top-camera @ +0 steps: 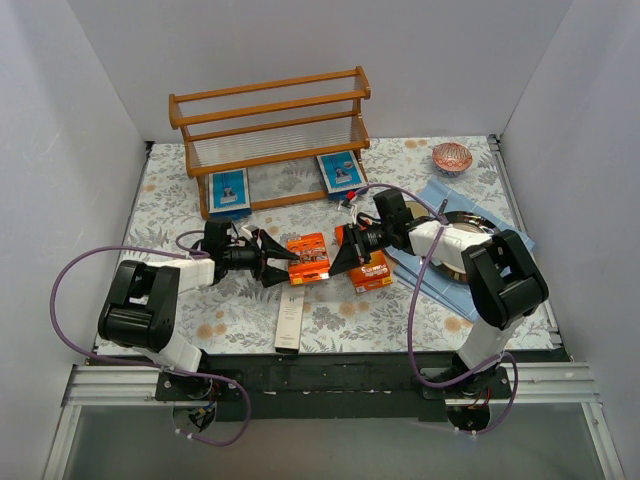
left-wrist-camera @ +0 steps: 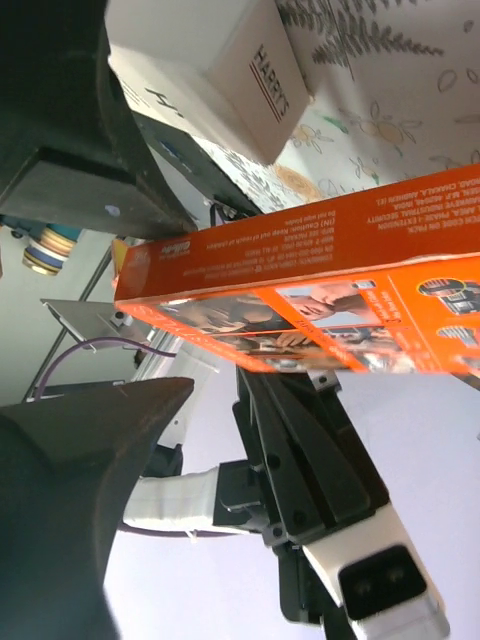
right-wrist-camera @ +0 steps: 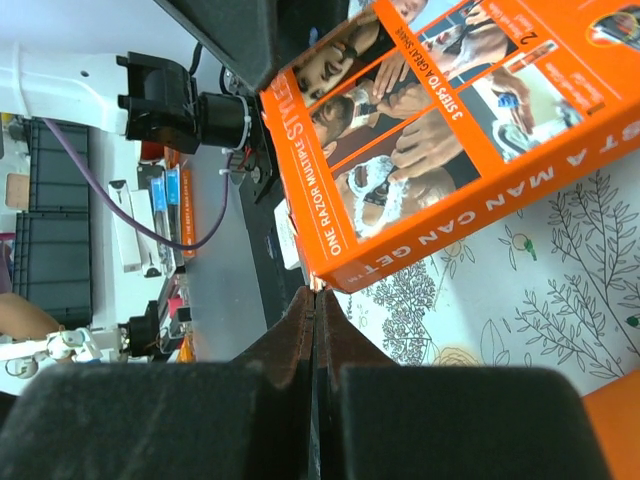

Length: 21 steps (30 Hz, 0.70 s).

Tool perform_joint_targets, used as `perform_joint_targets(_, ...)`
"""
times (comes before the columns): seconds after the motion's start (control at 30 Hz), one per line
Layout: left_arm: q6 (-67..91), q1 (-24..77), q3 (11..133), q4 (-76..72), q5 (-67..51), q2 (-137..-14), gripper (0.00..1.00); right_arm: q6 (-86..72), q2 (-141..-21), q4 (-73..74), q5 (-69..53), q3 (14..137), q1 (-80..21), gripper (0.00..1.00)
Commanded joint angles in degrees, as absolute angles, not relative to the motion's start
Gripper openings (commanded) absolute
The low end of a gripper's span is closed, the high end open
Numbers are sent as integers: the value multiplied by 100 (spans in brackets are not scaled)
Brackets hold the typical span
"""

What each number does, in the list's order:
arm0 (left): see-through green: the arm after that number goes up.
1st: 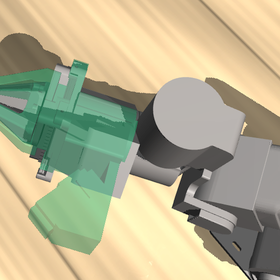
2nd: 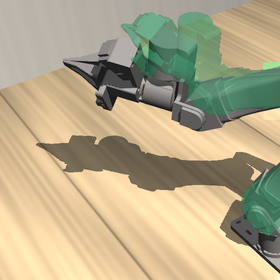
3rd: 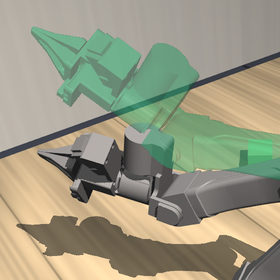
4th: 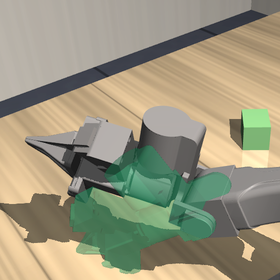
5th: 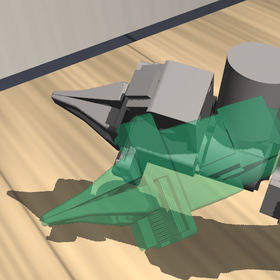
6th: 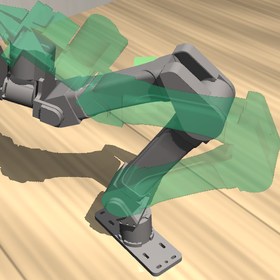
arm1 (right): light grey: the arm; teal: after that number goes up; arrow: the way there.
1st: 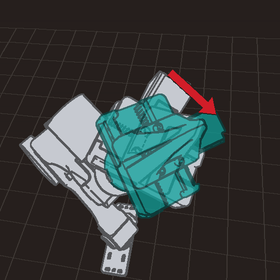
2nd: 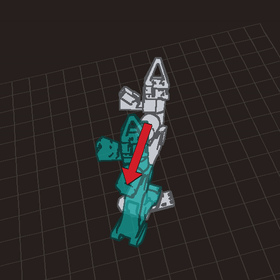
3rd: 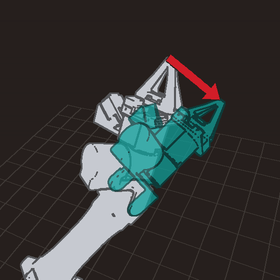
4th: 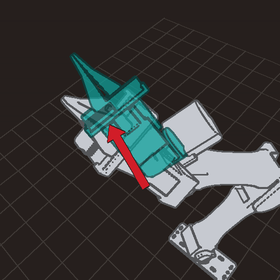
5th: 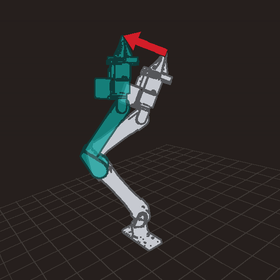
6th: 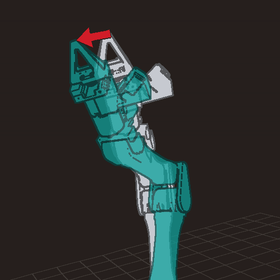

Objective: Place and organize the shaving razors onto the shelf

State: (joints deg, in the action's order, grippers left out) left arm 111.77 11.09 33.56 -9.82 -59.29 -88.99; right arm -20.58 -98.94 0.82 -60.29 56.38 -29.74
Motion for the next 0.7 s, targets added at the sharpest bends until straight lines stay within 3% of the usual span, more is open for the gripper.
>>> perform_joint_targets(0.0,11452,1143,3393,-1450,-5915,-8824,52,-1837,-9984,307,-5994,5871,-3059,1)
perform_joint_targets(0.23,11496,1151,3384,-1529,-5941,-8833,43,-1749,-10037,369,-5915,5924,-3094,1)
perform_joint_targets(0.53,11216,1178,3428,-1495,-5871,-8912,20,-1609,-10046,553,-5819,6082,-3146,2)
perform_joint_targets(0.57,11006,1178,3463,-1433,-5854,-8825,16,-1504,-9985,684,-5757,6143,-3129,9)
perform_joint_targets(0.6,10865,1152,3480,-1337,-5819,-8763,13,-1242,-9932,1129,-5522,6318,-3129,22)
perform_joint_targets(0.67,10636,1099,3516,-1064,-5871,-8570,11,-924,-9714,1545,-5353,6512,-3024,31)
